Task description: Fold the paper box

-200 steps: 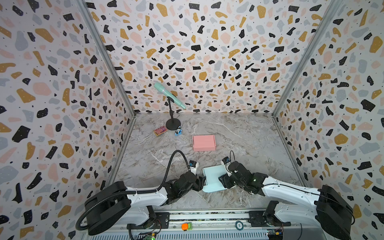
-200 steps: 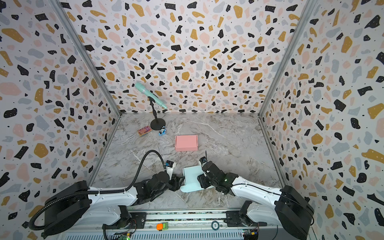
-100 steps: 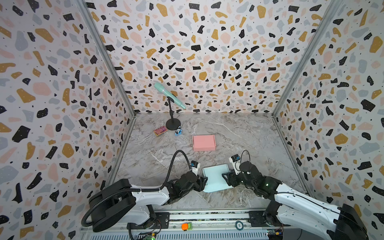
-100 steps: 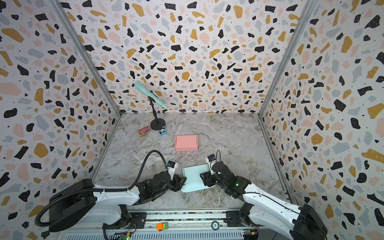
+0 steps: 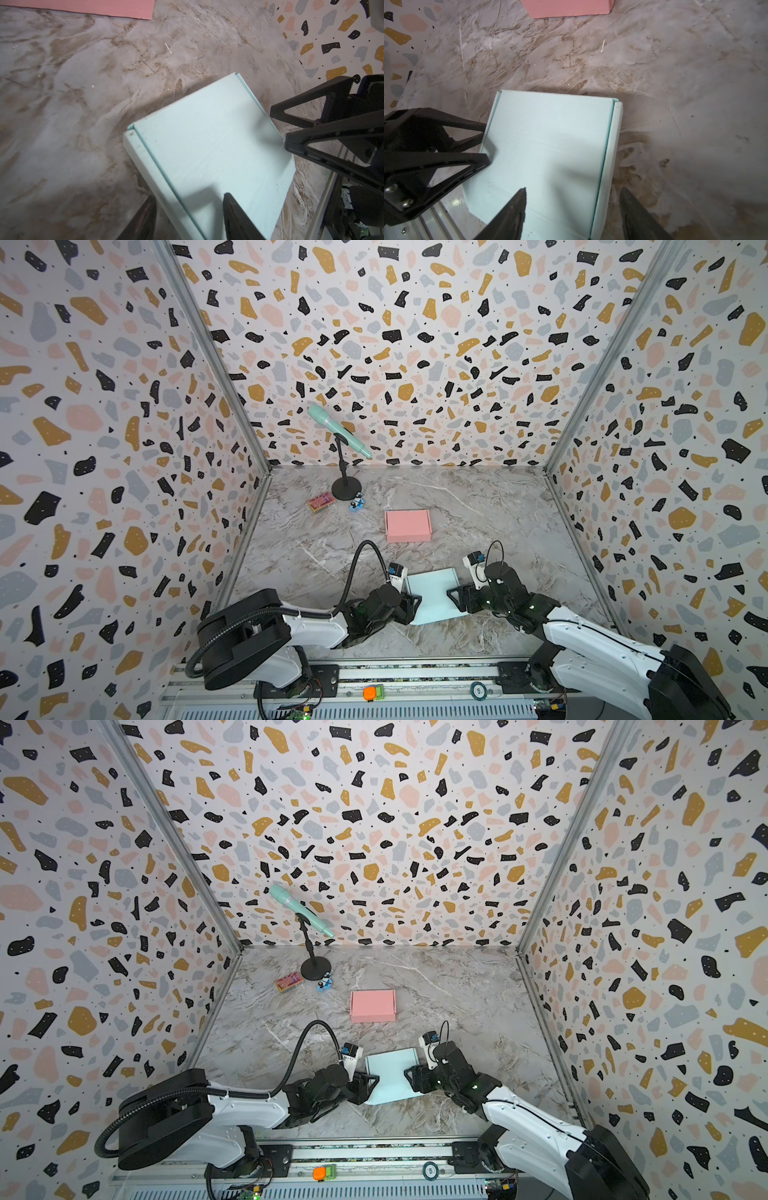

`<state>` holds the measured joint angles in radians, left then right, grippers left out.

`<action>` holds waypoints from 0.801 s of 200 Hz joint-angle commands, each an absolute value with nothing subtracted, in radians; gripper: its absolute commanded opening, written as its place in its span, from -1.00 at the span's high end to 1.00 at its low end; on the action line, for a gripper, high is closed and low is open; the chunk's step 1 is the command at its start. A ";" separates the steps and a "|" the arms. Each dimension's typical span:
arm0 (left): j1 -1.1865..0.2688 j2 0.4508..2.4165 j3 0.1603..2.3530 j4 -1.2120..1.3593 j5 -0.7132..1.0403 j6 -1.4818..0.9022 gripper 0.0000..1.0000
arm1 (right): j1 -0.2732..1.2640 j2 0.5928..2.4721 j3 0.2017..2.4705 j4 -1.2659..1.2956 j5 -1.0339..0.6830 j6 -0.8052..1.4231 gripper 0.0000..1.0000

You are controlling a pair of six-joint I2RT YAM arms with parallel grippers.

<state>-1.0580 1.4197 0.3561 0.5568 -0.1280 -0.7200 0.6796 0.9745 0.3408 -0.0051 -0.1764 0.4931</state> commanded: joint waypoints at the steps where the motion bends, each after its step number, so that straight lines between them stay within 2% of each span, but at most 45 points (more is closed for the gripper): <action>1: -1.065 1.425 0.380 0.606 -0.125 -0.723 0.02 | 0.675 1.008 0.340 0.043 -0.207 0.488 -0.42; 92: -1.043 1.390 0.363 0.577 -0.152 -0.706 0.11 | 0.727 1.073 0.371 0.109 -0.262 0.507 -0.37; 160: -0.961 1.239 0.329 0.440 -0.173 -0.680 0.13 | 0.803 1.152 0.384 0.216 -0.267 0.543 -0.35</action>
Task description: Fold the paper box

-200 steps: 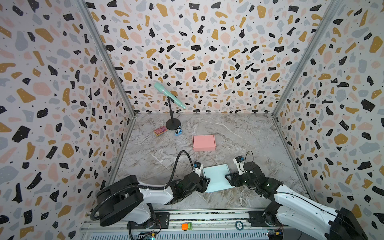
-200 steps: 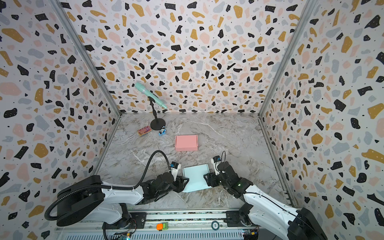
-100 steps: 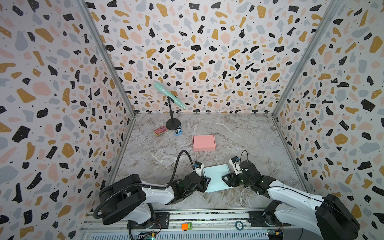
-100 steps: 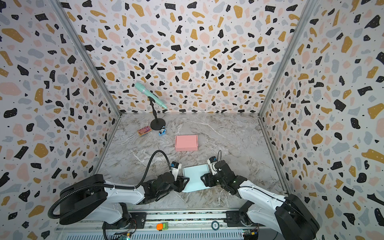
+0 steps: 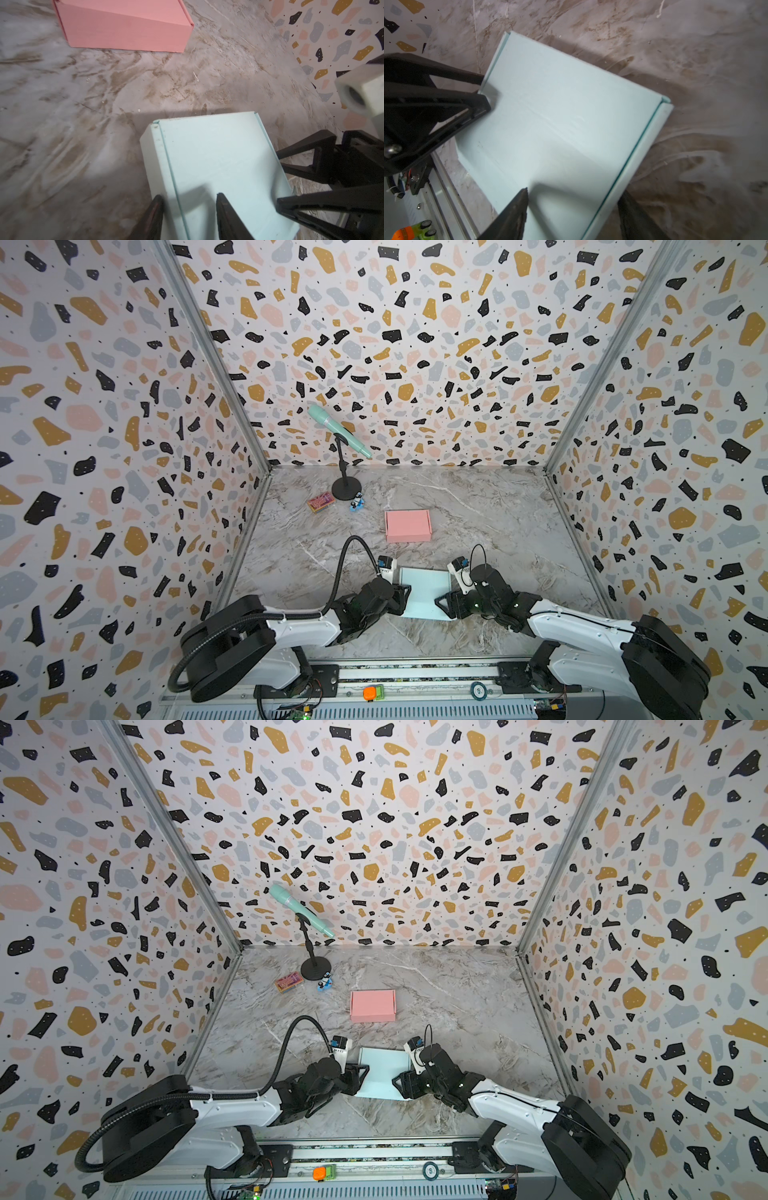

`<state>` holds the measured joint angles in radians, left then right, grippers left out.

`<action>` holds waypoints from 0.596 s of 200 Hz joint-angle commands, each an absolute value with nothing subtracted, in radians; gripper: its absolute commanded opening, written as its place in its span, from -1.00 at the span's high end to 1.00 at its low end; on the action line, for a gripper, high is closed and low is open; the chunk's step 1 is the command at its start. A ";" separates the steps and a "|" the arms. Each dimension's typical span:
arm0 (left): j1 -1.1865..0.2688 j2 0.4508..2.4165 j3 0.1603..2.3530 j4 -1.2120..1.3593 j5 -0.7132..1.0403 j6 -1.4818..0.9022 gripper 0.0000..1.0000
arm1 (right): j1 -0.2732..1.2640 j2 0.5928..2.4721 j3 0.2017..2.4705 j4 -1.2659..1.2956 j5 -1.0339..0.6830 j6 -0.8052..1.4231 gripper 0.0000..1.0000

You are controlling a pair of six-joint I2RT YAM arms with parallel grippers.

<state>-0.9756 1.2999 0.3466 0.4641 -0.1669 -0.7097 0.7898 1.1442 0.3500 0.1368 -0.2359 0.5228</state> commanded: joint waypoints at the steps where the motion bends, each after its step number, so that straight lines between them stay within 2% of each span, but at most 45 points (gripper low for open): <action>1: -0.961 1.237 0.328 0.439 -0.174 -0.679 0.13 | 0.802 1.152 0.384 0.217 -0.265 0.543 -0.35; 70: -0.947 1.190 0.295 0.381 -0.216 -0.684 0.13 | 0.803 1.140 0.393 0.180 -0.214 0.540 -0.35; 119: -0.942 1.080 0.329 0.203 -0.201 -0.716 0.05 | 0.805 1.071 0.450 -0.003 -0.165 0.550 -0.41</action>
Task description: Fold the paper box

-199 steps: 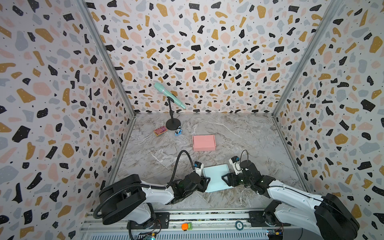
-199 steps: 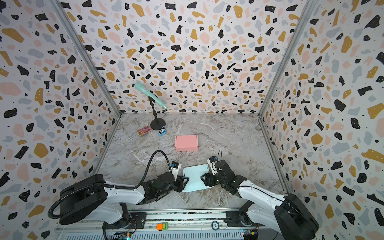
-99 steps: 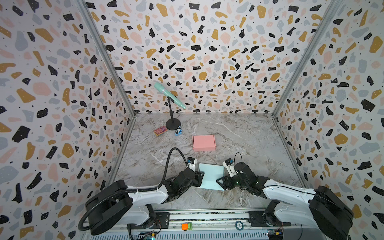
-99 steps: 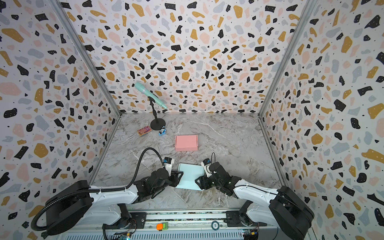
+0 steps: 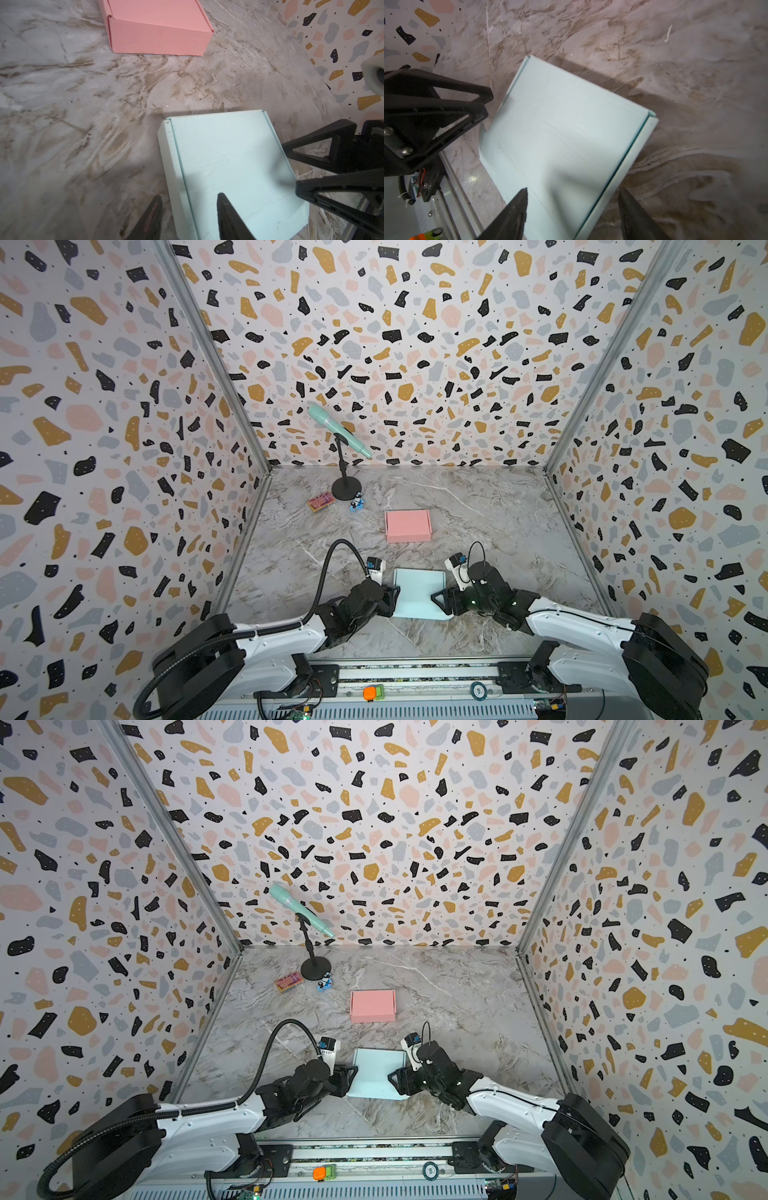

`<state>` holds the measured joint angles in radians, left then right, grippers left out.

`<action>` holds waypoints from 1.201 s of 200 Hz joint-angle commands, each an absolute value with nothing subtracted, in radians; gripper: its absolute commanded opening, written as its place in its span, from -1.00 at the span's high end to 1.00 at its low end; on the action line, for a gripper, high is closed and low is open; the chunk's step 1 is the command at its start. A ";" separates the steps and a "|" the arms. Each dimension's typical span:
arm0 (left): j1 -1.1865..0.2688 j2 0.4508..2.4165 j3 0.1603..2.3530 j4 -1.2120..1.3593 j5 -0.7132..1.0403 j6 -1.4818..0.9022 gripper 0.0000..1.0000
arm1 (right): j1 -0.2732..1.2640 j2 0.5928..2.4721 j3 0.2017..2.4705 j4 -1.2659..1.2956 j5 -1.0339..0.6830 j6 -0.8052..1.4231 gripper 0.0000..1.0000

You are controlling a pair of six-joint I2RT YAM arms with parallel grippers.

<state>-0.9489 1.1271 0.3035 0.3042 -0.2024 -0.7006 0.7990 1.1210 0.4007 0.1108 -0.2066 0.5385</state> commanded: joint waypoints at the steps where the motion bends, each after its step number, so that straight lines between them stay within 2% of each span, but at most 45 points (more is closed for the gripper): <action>1: -0.942 1.079 0.331 0.199 -0.199 -0.717 0.05 | 0.805 1.070 0.452 -0.007 -0.165 0.551 -0.41; 69: -0.944 0.998 0.436 -0.039 -0.099 -0.716 -0.09 | 0.860 0.936 0.457 -0.173 -0.122 0.652 -0.47; 134: -0.947 1.022 0.429 -0.020 0.038 -0.696 -0.14 | 0.957 0.943 0.454 -0.230 -0.094 0.730 -0.45; 180: -0.959 1.029 0.438 -0.041 0.055 -0.699 -0.16 | 0.972 0.961 0.476 -0.250 -0.087 0.742 -0.45; 202: -0.962 1.037 0.445 -0.049 0.054 -0.693 -0.23 | 0.973 0.981 0.491 -0.251 -0.087 0.741 -0.45; 240: -0.962 1.074 0.447 -0.035 0.058 -0.699 -0.20 | 0.972 1.024 0.519 -0.236 -0.090 0.726 -0.45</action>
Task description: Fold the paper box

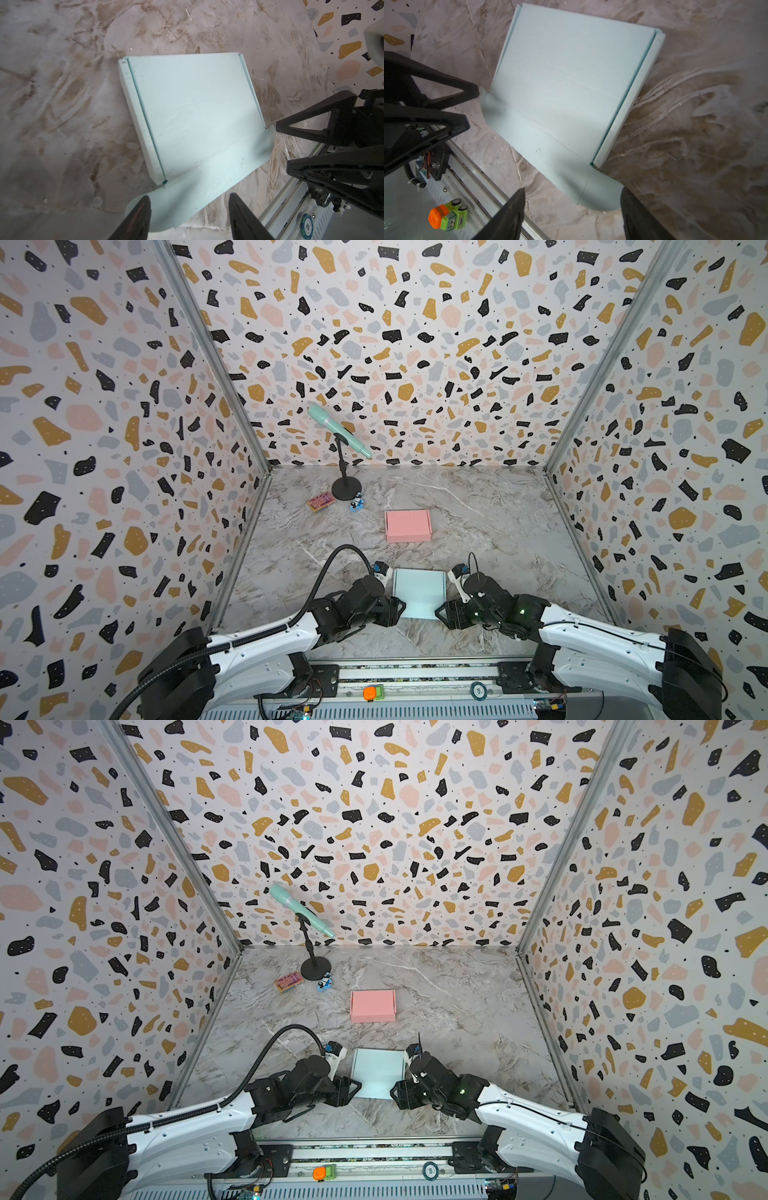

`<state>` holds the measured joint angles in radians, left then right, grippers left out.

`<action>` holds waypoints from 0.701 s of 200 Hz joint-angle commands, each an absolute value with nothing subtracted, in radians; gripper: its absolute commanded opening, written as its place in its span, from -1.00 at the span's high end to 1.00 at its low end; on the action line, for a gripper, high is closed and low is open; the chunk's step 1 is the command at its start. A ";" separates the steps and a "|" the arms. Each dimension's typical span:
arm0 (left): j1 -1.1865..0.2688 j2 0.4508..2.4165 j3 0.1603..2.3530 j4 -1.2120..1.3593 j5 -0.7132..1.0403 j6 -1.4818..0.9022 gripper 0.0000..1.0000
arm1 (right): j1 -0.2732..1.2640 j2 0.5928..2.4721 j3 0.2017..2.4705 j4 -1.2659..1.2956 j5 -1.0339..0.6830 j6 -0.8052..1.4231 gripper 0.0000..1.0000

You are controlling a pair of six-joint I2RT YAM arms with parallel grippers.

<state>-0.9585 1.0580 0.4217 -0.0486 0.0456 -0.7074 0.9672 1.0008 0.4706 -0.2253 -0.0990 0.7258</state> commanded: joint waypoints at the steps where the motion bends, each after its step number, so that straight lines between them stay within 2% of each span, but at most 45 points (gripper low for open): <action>1: -0.962 1.074 0.447 -0.034 0.057 -0.699 -0.21 | 0.972 1.026 0.519 -0.236 -0.091 0.726 -0.45; 140: -0.976 1.086 0.368 0.059 0.065 -0.747 -0.20 | 0.989 1.075 0.476 -0.166 -0.103 0.760 -0.41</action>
<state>-0.9665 1.0790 0.3782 0.0208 0.0483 -0.7490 0.9813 1.0752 0.4942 -0.1841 -0.1043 0.7422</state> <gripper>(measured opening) 0.601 0.708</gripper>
